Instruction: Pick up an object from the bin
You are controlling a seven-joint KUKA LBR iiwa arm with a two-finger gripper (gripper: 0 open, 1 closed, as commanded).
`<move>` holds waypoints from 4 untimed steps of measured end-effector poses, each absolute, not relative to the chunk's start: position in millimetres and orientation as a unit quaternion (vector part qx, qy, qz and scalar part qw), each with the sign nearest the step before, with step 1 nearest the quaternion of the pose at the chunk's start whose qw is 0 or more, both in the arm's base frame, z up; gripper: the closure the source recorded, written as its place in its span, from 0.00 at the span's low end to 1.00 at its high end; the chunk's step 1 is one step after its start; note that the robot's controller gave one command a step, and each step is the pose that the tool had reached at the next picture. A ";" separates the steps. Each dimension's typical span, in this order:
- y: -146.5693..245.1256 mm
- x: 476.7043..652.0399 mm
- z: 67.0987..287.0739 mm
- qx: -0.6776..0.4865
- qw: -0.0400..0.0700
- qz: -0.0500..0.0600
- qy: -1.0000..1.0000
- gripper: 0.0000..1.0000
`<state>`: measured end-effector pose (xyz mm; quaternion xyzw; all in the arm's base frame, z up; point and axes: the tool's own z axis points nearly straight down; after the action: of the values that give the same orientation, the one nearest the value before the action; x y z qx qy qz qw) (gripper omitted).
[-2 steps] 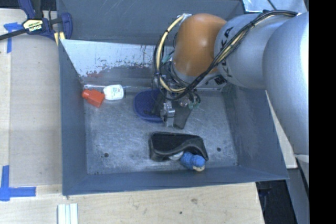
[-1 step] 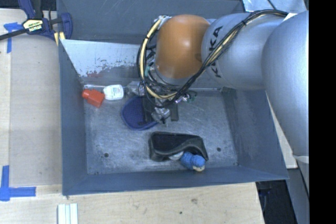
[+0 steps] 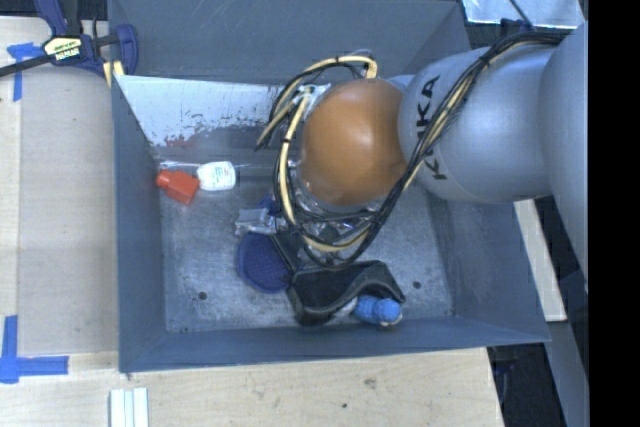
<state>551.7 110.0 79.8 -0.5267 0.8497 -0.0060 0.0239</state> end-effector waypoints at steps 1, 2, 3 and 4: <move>173.6 559.0 71.0 -0.760 0.002 0.000 0.649 0.00; 220.3 581.3 70.6 -0.903 0.001 0.001 0.431 0.00; 223.6 581.1 73.5 -0.902 0.003 0.002 0.431 1.00; 224.8 581.4 105.7 -0.902 0.002 0.000 0.432 1.00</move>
Offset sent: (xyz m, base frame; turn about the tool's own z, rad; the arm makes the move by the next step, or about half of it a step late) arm 0.0063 0.0629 -0.0098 -0.6194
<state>581.4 224.8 105.7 -0.9018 0.4322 0.0003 0.0022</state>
